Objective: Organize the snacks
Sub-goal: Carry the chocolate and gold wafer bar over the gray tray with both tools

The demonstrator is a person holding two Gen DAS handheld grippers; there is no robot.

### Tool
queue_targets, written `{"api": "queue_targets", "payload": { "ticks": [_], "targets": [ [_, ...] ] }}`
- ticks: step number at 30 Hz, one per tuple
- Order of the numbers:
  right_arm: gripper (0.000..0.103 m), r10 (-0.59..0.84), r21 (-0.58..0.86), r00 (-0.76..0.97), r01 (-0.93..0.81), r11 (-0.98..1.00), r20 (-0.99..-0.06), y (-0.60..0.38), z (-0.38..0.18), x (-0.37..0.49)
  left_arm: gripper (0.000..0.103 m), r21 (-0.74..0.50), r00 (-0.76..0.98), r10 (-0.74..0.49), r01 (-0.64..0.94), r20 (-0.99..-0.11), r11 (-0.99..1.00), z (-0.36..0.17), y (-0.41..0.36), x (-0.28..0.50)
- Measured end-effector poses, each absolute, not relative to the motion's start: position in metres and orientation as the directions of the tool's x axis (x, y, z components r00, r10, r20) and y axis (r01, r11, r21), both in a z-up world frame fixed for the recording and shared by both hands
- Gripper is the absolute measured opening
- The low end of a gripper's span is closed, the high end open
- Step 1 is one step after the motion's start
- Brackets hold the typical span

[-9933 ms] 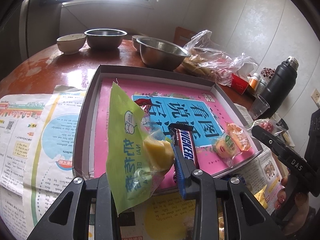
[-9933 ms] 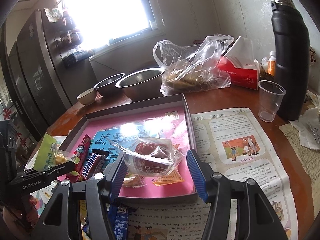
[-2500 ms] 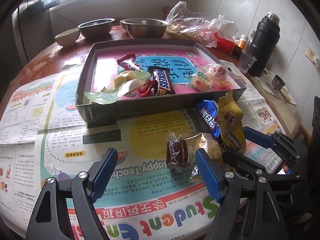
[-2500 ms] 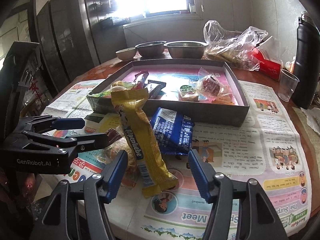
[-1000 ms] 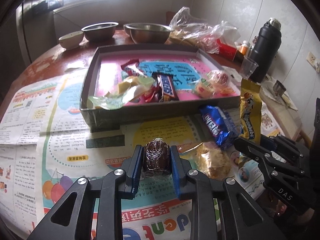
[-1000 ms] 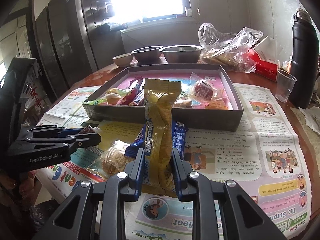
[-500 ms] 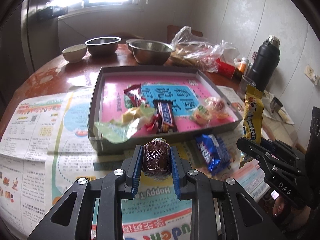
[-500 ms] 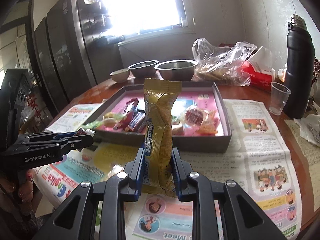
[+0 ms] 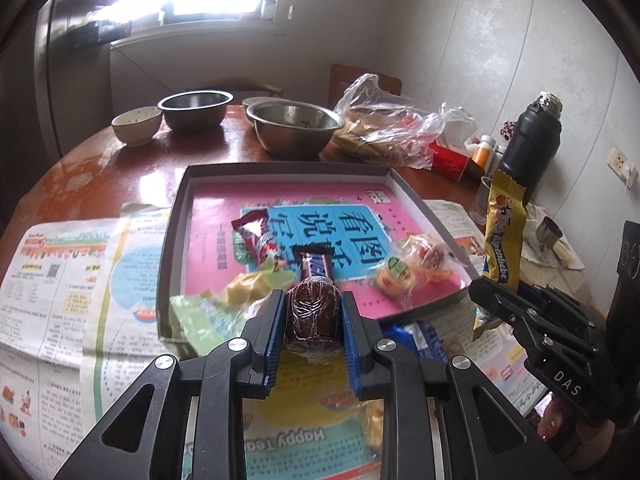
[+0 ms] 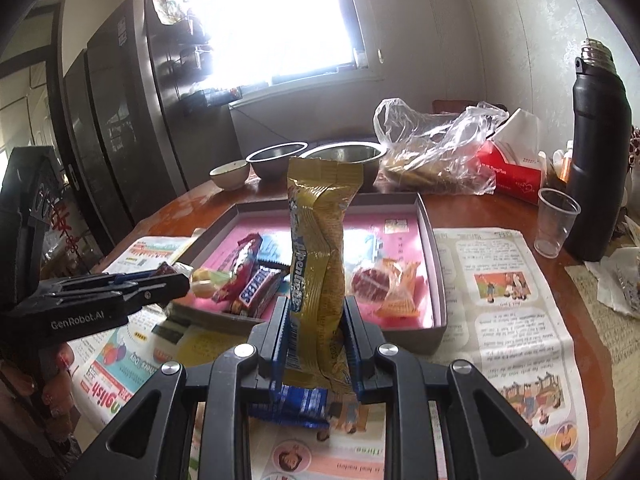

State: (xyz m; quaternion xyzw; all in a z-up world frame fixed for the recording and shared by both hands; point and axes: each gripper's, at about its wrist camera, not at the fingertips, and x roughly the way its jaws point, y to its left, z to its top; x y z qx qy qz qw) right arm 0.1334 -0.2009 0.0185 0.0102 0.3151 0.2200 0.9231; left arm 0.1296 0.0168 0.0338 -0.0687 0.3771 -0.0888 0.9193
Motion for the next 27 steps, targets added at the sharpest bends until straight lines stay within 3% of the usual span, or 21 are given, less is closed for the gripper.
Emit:
{"api": "queue_targets", "payload": {
  "ticks": [16, 27],
  "targets": [
    [0.026, 0.438, 0.169, 0.709, -0.419, 0.892, -0.553, -0.183, 0.031, 0.169, 0.027, -0.187, 0.704, -0.209, 0.110, -0.679, 0.976, 0.034, 0.011, 0.168],
    [0.026, 0.447, 0.177, 0.656, -0.436, 0.882, -0.608, -0.162, 0.012, 0.191, 0.027, -0.185, 0.662, -0.208, 0.105, -0.720, 0.977, 0.011, 0.008, 0.186]
  ]
}}
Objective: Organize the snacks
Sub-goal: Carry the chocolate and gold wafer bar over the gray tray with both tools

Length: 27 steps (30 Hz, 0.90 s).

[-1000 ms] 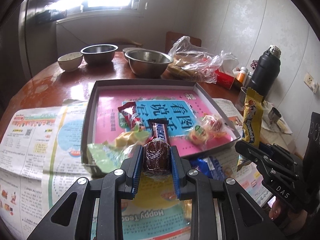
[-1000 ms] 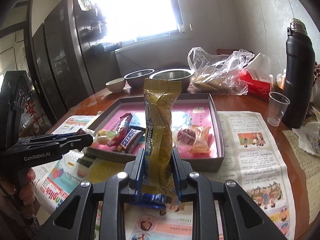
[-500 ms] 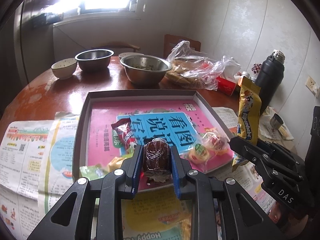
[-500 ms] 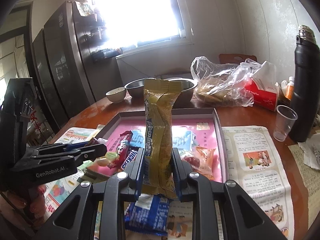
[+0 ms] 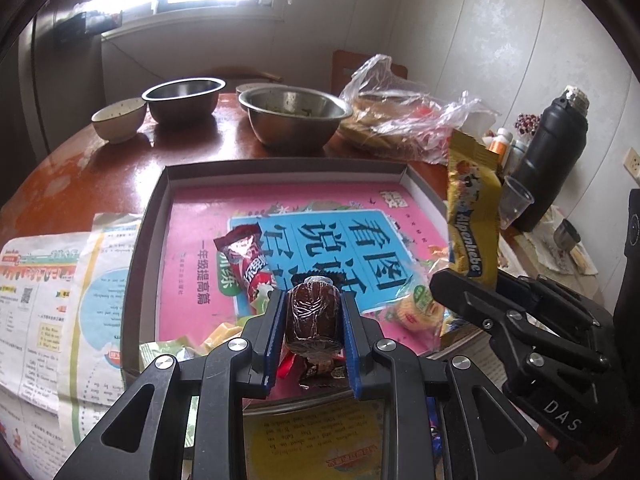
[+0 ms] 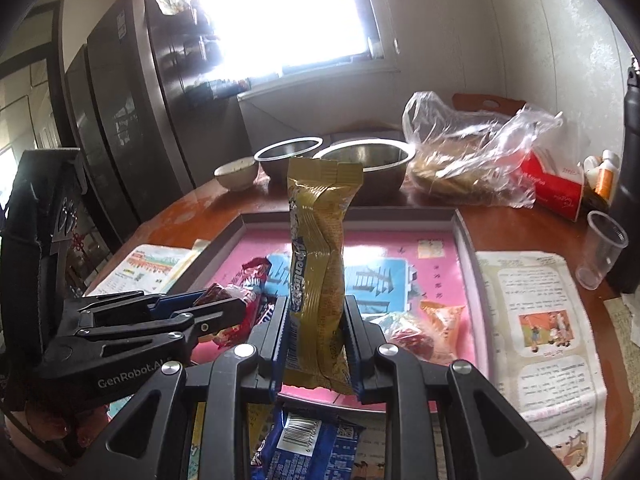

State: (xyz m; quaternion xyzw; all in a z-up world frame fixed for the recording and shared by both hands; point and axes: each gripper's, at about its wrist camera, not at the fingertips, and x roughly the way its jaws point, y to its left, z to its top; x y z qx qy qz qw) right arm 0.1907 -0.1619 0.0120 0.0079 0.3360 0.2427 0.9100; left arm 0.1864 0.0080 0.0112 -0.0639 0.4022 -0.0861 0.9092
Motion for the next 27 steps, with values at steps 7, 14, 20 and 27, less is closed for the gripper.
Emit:
{"api": "queue_targets", "payload": {
  "ticks": [7, 14, 20, 27],
  "targets": [
    [0.026, 0.443, 0.189, 0.628, -0.430, 0.883, -0.640, -0.156, -0.005, 0.197, 0.027, -0.185, 0.654, -0.211, 0.110, -0.726, 0.977, 0.004, 0.007, 0.190],
    [0.026, 0.441, 0.189, 0.616, -0.431, 0.882, -0.653, -0.150, -0.010, 0.200, 0.027, -0.188, 0.652, -0.218, 0.116, -0.726, 0.975, 0.002, 0.007, 0.191],
    [0.026, 0.432, 0.187, 0.614, -0.423, 0.887, -0.660, -0.149, -0.013, 0.199, 0.027, -0.186, 0.649, -0.227, 0.133, -0.726, 0.974, -0.001, 0.003, 0.193],
    [0.026, 0.411, 0.180, 0.619, -0.401, 0.898, -0.670, -0.152, -0.017, 0.204, 0.027, -0.187, 0.650, -0.227, 0.130, -0.726, 0.974, -0.001, 0.004, 0.194]
  ]
}}
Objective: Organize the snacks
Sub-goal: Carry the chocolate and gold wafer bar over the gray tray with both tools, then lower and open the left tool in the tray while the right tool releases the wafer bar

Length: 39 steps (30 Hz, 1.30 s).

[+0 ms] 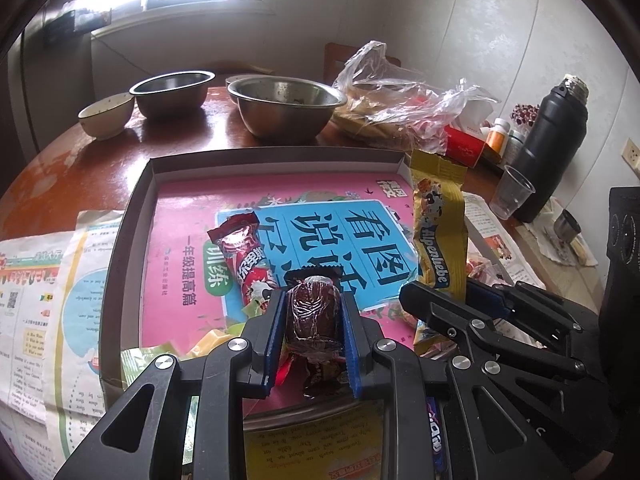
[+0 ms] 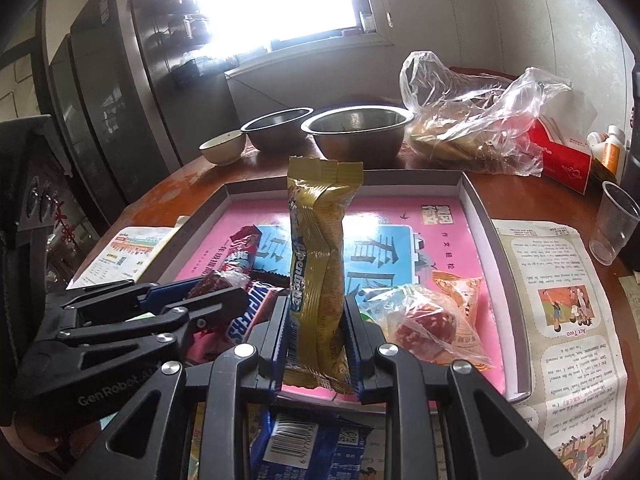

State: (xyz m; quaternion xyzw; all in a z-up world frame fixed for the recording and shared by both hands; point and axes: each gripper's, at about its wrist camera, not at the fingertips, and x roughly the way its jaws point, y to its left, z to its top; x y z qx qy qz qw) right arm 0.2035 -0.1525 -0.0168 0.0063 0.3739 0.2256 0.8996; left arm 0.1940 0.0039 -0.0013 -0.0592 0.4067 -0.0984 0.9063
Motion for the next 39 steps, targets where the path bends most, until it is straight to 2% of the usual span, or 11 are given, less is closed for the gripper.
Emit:
{"api": "queue_targets", "payload": {
  "ticks": [18, 25, 39],
  "targets": [
    [0.026, 0.410, 0.185, 0.610, -0.398, 0.899, -0.678, -0.153, -0.023, 0.203, 0.027, -0.199, 0.649, -0.231, 0.124, -0.725, 0.972, -0.002, 0.006, 0.194],
    [0.044, 0.410, 0.184, 0.612, -0.399, 0.898, -0.676, -0.155, -0.021, 0.201, 0.027, -0.203, 0.648, -0.233, 0.123, -0.725, 0.971, -0.002, 0.008, 0.194],
    [0.052, 0.400, 0.192, 0.641, -0.371, 0.909, -0.655, -0.166, -0.010, 0.195, 0.027, -0.202, 0.649, -0.231, 0.121, -0.725, 0.972, -0.002, 0.009, 0.194]
  ]
}}
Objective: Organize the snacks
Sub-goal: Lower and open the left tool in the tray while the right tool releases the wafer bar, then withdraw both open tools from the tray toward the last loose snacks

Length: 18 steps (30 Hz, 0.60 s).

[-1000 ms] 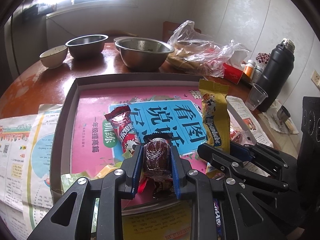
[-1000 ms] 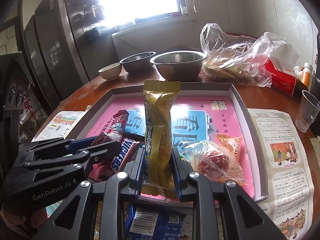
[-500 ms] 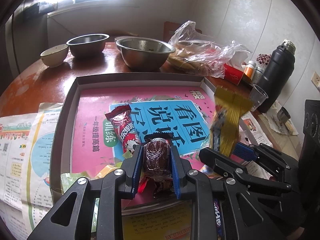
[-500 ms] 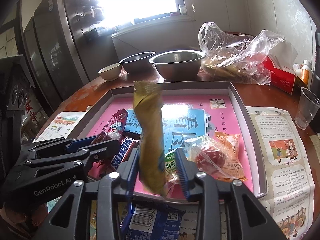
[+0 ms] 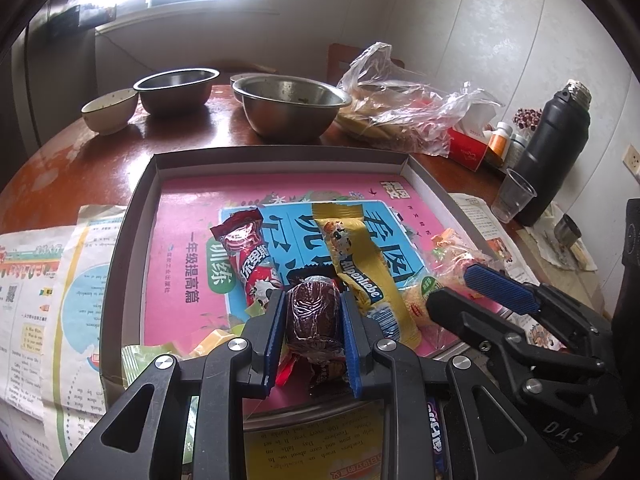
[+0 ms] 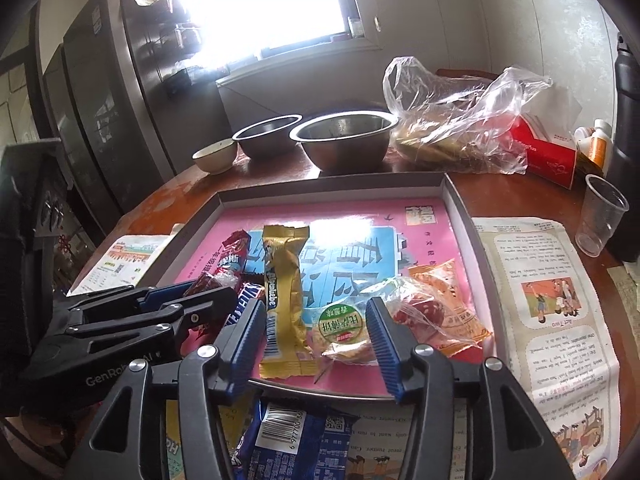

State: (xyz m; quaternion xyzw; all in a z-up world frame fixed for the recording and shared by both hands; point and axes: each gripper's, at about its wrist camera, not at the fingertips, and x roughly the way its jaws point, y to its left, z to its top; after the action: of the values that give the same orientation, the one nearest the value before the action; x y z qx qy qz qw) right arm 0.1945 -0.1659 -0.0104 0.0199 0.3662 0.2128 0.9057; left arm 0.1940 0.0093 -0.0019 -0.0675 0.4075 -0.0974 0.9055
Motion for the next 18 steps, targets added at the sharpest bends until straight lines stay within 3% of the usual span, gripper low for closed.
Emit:
{"api": "queue_targets", "payload": {
  "ticks": [9, 13, 18],
  "targets": [
    [0.055, 0.403, 0.198, 0.643, -0.369, 0.908, -0.651, -0.1679, -0.0075, 0.1903, 0.029, -0.199, 0.649, -0.229, 0.121, -0.726, 0.973, -0.0016, 0.0091, 0.1942],
    [0.055, 0.403, 0.199, 0.643, -0.368, 0.908, -0.651, -0.1683, -0.0072, 0.1893, 0.049, -0.204, 0.654, -0.238, 0.129, -0.718, 0.971, 0.0007, 0.0071, 0.1925],
    [0.055, 0.402, 0.202, 0.646, -0.363, 0.909, -0.649, -0.1697, -0.0057, 0.1880, 0.054, -0.194, 0.660, -0.231, 0.131, -0.715, 0.972, 0.0032, 0.0052, 0.1903]
  ]
}}
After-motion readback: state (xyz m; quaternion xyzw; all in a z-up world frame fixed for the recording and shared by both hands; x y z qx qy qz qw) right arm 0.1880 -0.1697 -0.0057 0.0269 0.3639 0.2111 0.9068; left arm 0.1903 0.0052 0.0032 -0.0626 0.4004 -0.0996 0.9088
